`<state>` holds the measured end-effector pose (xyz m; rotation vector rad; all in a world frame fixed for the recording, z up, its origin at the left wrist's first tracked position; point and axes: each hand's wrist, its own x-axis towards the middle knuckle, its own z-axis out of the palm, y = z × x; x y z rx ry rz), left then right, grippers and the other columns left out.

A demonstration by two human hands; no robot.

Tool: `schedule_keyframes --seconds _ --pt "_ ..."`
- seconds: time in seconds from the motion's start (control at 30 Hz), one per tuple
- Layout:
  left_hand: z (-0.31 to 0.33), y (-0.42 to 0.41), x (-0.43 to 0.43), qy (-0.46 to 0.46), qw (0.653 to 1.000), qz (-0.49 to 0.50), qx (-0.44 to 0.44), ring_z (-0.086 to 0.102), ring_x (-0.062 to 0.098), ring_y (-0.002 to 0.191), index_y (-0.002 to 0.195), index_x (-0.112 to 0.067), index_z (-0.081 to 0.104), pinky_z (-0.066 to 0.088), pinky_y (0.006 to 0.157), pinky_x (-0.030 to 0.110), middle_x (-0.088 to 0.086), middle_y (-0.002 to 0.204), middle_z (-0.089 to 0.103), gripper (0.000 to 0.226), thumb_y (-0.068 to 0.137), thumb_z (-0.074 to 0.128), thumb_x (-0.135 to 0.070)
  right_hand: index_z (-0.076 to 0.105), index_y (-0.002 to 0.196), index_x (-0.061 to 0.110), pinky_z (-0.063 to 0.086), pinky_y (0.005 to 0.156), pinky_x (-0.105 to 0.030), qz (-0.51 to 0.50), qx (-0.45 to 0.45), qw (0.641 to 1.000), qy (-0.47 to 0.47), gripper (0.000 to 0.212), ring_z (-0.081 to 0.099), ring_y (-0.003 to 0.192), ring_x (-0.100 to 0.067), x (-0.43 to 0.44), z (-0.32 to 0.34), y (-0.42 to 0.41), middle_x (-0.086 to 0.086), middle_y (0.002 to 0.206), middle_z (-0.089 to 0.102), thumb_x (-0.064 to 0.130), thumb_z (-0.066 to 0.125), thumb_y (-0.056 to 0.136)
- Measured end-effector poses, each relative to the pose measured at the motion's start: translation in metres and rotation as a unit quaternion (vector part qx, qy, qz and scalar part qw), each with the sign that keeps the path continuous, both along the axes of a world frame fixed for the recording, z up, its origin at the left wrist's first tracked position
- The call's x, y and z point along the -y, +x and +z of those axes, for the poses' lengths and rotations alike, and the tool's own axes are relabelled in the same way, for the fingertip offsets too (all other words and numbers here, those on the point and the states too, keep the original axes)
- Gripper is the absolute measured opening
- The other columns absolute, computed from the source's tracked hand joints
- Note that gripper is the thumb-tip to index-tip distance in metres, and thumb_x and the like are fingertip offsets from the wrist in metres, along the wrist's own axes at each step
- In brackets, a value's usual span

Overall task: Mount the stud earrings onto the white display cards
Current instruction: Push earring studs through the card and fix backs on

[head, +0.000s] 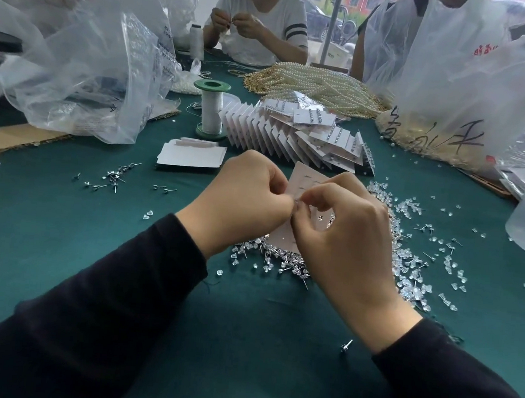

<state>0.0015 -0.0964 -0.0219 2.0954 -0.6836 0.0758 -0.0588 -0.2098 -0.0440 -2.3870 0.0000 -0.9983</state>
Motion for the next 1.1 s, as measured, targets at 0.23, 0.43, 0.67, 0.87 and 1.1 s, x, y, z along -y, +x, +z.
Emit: schedule_keyframes --seconds 0.23,0.43,0.67,0.87,1.1 --pt "0.007 0.003 -0.005 -0.086 0.981 -0.065 -0.160 0.064 0.017 0.051 0.068 0.004 0.068 0.055 0.051 0.024 0.013 0.059 0.068 0.025 0.086 0.056 -0.008 0.068 0.076 0.002 0.051 0.063 -0.043 0.064 0.036 0.997 0.028 0.005 0.059 0.069 -0.020 0.009 0.003 0.005 -0.006 0.079 0.061 0.005 0.065 0.079" --pt "0.009 0.009 -0.008 -0.102 0.968 -0.097 -0.206 0.069 0.020 0.060 0.078 -0.001 0.070 0.055 0.055 0.024 0.012 0.071 0.073 0.034 0.090 0.053 -0.029 0.064 0.079 0.004 0.044 0.071 -0.015 0.058 0.049 0.997 0.018 0.005 0.054 0.073 -0.014 0.012 0.004 0.007 -0.005 0.081 0.060 0.000 0.062 0.080" --pt "0.009 0.044 -0.042 0.009 0.981 0.192 0.029 0.055 0.003 0.059 0.082 -0.015 0.072 0.042 0.058 0.014 -0.001 0.070 0.066 0.010 0.081 0.063 -0.010 0.053 0.082 0.020 0.044 0.073 -0.016 0.051 0.029 0.972 0.226 0.014 0.054 0.083 -0.014 0.023 0.018 0.005 -0.001 0.092 0.055 0.010 0.052 0.091" --pt "0.001 0.046 -0.039 0.234 0.960 0.153 -0.030 0.059 0.014 0.092 0.087 -0.018 0.073 0.039 0.078 0.015 -0.003 0.082 0.065 0.015 0.079 0.064 -0.009 0.054 0.088 0.014 0.058 0.072 -0.040 0.143 -0.082 0.782 0.602 0.027 0.056 0.092 -0.023 0.024 0.027 0.003 -0.008 0.099 0.057 -0.008 0.038 0.091" --pt "-0.003 0.047 -0.038 0.245 0.961 0.116 -0.050 0.054 0.005 0.074 0.075 -0.019 0.075 0.038 0.070 0.019 -0.015 0.060 0.057 0.007 0.074 0.072 -0.013 0.057 0.097 0.011 0.057 0.056 -0.035 0.206 -0.144 0.677 0.692 0.030 0.056 0.098 -0.034 0.027 0.030 0.004 -0.016 0.112 0.054 -0.002 0.030 0.092"
